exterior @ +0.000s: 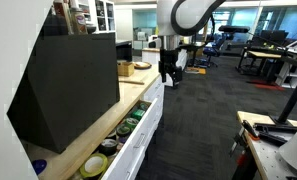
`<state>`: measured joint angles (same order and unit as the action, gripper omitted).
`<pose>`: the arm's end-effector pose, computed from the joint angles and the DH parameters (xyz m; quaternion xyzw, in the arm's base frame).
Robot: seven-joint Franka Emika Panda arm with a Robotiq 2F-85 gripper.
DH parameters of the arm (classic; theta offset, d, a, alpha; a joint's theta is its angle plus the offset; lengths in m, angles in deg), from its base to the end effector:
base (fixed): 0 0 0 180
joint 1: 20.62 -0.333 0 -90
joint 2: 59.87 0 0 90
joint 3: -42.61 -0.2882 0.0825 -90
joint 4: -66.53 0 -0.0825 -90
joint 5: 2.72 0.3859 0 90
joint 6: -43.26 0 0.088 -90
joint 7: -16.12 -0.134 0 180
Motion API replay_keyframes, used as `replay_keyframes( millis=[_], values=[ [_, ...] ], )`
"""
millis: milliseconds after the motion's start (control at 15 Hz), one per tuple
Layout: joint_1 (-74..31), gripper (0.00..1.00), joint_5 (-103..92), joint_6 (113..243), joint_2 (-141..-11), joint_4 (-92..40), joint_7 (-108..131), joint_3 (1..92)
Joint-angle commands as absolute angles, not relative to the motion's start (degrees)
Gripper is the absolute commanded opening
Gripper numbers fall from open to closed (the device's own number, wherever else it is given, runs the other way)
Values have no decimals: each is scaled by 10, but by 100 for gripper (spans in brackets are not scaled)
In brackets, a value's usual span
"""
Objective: Open the top drawer of the storage cabinet
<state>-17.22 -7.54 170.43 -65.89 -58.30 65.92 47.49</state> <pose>0.5312 -0.0821 0.2820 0.9242 0.3787 -0.0460 0.0169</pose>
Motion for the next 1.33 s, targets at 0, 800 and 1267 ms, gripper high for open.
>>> replay_keyframes(
  millis=[0,800,1267],
  values=[
    [-168,100,-79,1756,-738,-584,692,454],
    [-167,100,-136,1869,-922,-494,788,381],
    [-156,100,-138,1876,-1001,-409,858,365]
  ],
)
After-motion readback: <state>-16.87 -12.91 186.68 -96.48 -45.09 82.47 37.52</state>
